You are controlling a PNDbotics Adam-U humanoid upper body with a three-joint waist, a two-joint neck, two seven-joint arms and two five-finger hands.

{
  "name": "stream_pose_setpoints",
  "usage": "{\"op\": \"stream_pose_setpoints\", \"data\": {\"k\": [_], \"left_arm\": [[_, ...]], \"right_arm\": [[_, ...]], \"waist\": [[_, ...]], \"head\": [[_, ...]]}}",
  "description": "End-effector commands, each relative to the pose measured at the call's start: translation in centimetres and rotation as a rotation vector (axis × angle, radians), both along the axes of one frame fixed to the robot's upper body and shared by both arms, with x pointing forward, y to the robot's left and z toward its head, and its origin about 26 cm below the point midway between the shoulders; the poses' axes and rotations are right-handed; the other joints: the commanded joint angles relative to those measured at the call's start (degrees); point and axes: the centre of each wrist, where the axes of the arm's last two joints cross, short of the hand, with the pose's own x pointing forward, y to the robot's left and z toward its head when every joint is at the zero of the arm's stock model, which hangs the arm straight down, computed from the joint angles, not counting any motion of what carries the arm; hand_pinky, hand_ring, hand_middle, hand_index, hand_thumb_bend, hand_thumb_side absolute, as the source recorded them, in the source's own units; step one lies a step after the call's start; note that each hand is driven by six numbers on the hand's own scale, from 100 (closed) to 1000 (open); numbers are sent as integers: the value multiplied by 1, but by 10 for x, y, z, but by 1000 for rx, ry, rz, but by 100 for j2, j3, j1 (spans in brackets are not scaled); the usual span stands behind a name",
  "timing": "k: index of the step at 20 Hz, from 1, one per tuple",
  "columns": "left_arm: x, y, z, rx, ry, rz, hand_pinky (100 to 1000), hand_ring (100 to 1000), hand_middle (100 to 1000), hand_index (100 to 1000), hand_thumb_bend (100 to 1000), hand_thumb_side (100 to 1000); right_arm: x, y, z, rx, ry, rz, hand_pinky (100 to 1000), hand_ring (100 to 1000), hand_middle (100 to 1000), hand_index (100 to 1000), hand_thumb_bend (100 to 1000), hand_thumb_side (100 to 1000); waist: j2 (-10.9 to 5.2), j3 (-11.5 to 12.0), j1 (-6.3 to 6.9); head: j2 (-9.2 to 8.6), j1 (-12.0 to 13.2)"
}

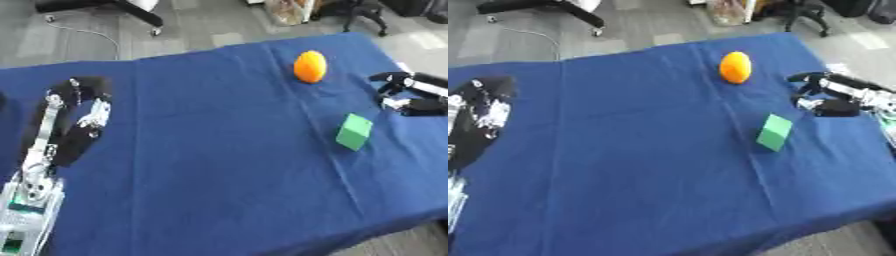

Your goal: Pick up the objects with one hand, pass them to the other hand, and then place them into the box on the other side of the table.

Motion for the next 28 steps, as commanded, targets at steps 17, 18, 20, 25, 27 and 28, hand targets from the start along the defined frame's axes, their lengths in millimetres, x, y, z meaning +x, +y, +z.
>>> {"op": "stream_pose_setpoints", "data": {"k": [17, 18, 20, 25, 27, 28], "left_arm": [[1, -4, 5, -1, -25, -9, 829, 695, 561, 724, 179, 646], [1, -4, 4, 0, -24, -9, 829, 695, 561, 724, 178, 646], [1, -4, 4, 3, -25, -9, 829, 695, 561, 724, 179, 645], [1, -4, 5, 6, -27, -7, 829, 695, 561, 724, 177, 648], [1, -4, 5, 6, -27, -8, 827, 695, 561, 724, 177, 647], [1, -4, 5, 6, -28, -8, 827, 695, 561, 725, 177, 647]], "right_arm": [[4, 10, -23, -166, 47, 59, 869, 884, 964, 1000, 100, 883], [3, 10, -23, -167, 48, 61, 869, 884, 964, 1000, 100, 889], [3, 11, -25, -169, 53, 68, 869, 884, 964, 1000, 100, 899], [1, 12, -28, -183, 67, 89, 870, 886, 962, 1000, 100, 911], [0, 12, -29, -191, 74, 95, 869, 885, 959, 1000, 100, 919], [0, 12, -30, -193, 77, 99, 869, 884, 959, 1000, 100, 922]], "waist": [[32, 60, -82], [36, 60, -83], [42, 62, -84], [53, 62, -83], [58, 61, -84], [60, 61, -84]], "head": [[-15, 12], [-15, 12], [-15, 16], [-15, 23], [-15, 28], [-15, 31]]}}
